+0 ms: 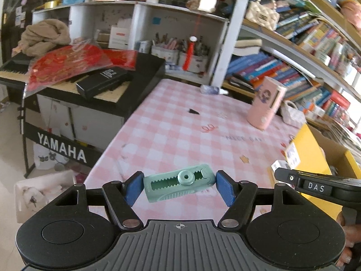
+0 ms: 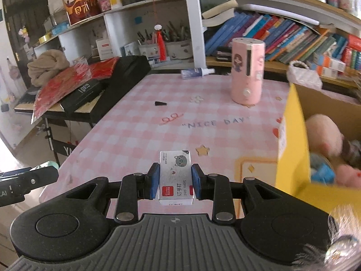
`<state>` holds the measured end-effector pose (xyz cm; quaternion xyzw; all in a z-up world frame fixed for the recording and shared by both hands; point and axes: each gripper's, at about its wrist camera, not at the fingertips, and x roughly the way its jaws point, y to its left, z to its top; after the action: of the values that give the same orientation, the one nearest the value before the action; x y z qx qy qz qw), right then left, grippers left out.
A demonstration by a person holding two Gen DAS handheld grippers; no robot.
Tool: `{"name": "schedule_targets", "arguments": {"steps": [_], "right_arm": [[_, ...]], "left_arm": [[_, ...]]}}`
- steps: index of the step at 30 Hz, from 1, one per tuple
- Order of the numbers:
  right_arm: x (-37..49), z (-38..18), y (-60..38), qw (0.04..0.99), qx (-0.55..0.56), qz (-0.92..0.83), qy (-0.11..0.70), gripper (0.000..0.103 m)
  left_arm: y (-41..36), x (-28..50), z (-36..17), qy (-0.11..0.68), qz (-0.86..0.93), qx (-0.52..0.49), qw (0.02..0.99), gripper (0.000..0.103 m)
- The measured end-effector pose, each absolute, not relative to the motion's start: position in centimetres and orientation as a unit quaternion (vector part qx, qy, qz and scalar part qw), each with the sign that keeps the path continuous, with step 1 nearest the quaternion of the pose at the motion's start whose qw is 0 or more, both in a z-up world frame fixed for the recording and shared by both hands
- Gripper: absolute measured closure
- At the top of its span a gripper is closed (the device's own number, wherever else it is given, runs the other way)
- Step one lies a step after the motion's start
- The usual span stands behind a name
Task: Organize objects
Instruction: 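Lift and carry the mint-green object and white card box toward the yellow box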
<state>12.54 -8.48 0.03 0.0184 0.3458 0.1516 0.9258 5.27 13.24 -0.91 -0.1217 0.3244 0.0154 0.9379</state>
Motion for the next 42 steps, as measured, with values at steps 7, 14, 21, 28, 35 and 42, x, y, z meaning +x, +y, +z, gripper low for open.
{"name": "schedule_targets", "arguments": {"steps": [7, 14, 21, 28, 35, 42], "right_arm": [[7.5, 0.0, -8.7, 0.928, 0.022, 0.130, 0.348, 0.075], [2.7, -0.2, -8.3, 0.928, 0.011, 0.126, 0.351, 0.075], [-1.5, -0.9, -9.3, 0.929, 0.021, 0.104, 0.356, 0.075], [-4.1, -1.0, -12.3, 0.932, 0.051, 0.048, 0.356, 0.075], [-6.3, -1.1, -15.4, 0.932, 0.071, -0.008, 0.355, 0.075], [-7.7, -1.1, -18.4, 0.931, 0.087, -0.054, 0.352, 0.075]], "left_arm": [[13.2, 0.8, -0.4, 0.307, -0.002, -0.120, 0.944, 0.034], [13.2, -2.8, -0.7, 0.311, -0.017, -0.121, 0.943, 0.034], [12.0, -4.4, -1.0, 0.323, -0.049, -0.111, 0.938, 0.034], [9.3, -4.6, -1.1, 0.328, -0.104, -0.088, 0.935, 0.034], [6.4, -4.0, -1.3, 0.336, -0.157, -0.071, 0.926, 0.034], [3.5, -3.5, -1.3, 0.337, -0.199, -0.054, 0.919, 0.034]]}}
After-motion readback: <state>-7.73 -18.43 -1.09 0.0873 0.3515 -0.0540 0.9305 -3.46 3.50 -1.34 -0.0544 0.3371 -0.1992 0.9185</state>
